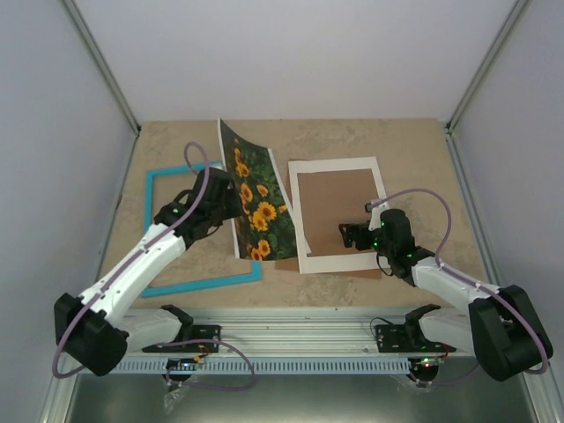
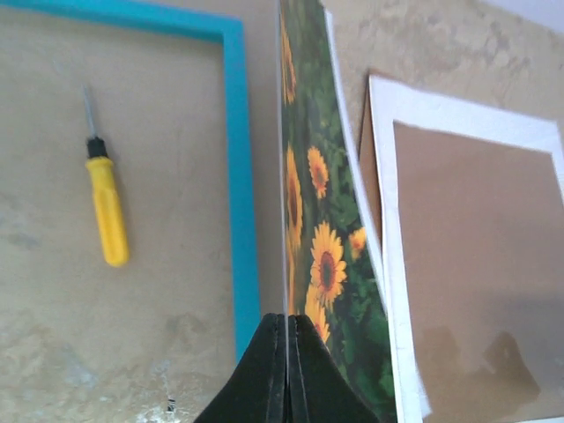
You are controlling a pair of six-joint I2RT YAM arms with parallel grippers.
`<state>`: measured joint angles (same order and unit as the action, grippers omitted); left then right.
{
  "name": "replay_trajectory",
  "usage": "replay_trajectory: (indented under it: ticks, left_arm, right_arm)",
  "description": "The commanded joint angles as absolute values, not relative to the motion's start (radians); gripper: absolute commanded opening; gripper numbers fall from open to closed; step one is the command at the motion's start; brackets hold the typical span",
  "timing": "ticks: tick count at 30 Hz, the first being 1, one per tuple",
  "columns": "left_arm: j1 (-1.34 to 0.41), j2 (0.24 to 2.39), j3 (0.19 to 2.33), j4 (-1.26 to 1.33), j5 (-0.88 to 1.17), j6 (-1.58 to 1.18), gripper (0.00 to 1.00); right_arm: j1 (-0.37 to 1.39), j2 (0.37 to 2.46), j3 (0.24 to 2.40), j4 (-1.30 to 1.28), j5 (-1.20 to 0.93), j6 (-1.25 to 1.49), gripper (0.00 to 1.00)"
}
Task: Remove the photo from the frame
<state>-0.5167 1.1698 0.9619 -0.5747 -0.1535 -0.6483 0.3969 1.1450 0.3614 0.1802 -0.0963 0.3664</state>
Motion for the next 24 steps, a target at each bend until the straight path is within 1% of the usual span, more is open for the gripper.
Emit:
replay_trajectory:
  ticks: [1, 7, 12, 20, 24]
  left_arm:
    - [-0.510, 1.100, 1.068, -0.718, -0.259, -0.601, 0.00]
    - [-0.511, 1.076, 1.206, -0.775, -0.237, -0.576, 0.00]
    - [-0.512, 1.116, 1.307, -0.756, -0.134, -0.557, 0.00]
    - [-0.516, 1.234, 1.345, -0.531, 0.153, -0.623, 0.00]
    - [-0.548, 1.307, 1.382, -0.423, 0.235, -0.666, 0.00]
  right_arm:
    - [0.404, 1.137, 0.364, 0.188, -0.075, 0.364, 0.98]
    - [0.404, 1.128, 0.361, 0.188, -0.069, 0.368, 0.98]
    - [0.405, 1.108, 0.356, 0.183, -0.054, 0.372, 0.98]
    - [0.404, 1.050, 0.342, 0.167, -0.009, 0.385, 0.98]
    - [0.404, 0.977, 0.326, 0.145, 0.075, 0.405, 0.98]
